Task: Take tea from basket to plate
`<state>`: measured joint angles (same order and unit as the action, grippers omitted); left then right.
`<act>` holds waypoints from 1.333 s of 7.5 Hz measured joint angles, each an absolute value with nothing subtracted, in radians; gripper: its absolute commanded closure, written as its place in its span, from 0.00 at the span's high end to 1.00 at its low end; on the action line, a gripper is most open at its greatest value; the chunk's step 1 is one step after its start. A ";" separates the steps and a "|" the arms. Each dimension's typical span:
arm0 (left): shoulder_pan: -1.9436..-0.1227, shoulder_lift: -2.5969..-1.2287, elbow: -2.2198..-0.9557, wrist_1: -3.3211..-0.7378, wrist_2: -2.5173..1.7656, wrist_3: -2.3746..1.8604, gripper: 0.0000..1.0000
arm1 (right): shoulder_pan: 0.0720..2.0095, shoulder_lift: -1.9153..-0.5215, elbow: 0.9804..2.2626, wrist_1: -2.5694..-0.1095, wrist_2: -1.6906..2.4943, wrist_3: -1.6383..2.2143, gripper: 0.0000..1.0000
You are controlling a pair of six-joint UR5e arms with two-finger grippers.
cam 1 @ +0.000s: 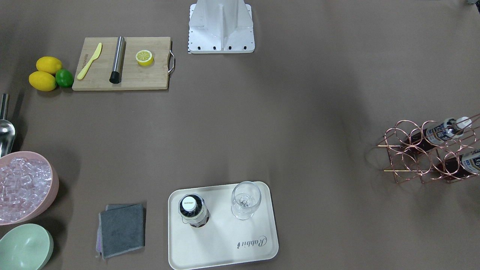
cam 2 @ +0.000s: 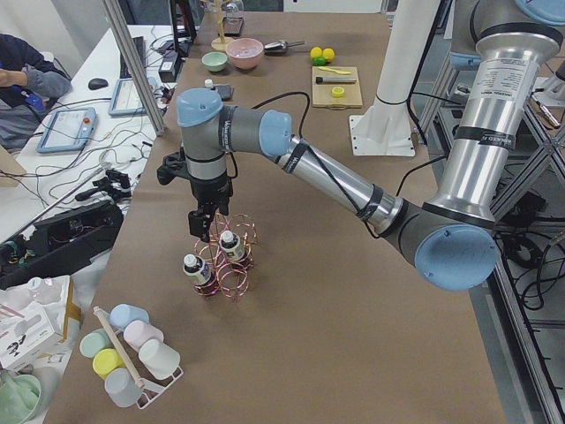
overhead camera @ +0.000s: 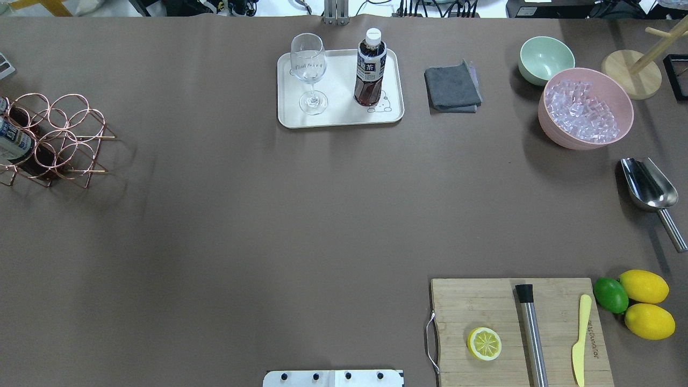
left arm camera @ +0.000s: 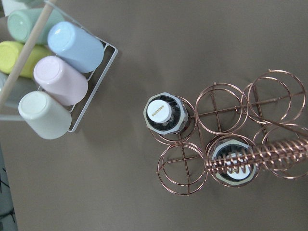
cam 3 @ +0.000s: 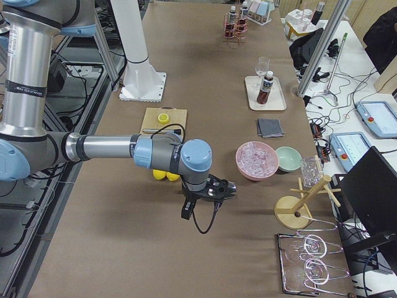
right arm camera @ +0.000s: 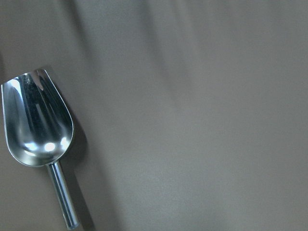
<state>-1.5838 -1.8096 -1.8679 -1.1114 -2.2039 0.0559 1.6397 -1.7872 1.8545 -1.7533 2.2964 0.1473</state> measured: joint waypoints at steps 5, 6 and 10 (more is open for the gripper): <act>-1.606 -1.698 -1.761 -1.288 -2.292 -0.073 0.98 | 1.641 -1.787 1.855 -1.753 2.296 0.147 1.00; -1.617 -1.653 -1.733 -1.355 -2.303 -0.072 0.98 | 1.640 -1.787 1.855 -1.753 2.296 0.147 1.00; -1.650 -1.609 -1.635 -1.416 -2.352 -0.070 0.98 | 1.641 -1.787 1.854 -1.753 2.295 0.147 1.00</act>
<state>-1.6500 -1.6085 -1.6350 -1.4163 -2.3519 -0.0700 1.6410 -1.7871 1.8536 -1.7533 2.2950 0.1472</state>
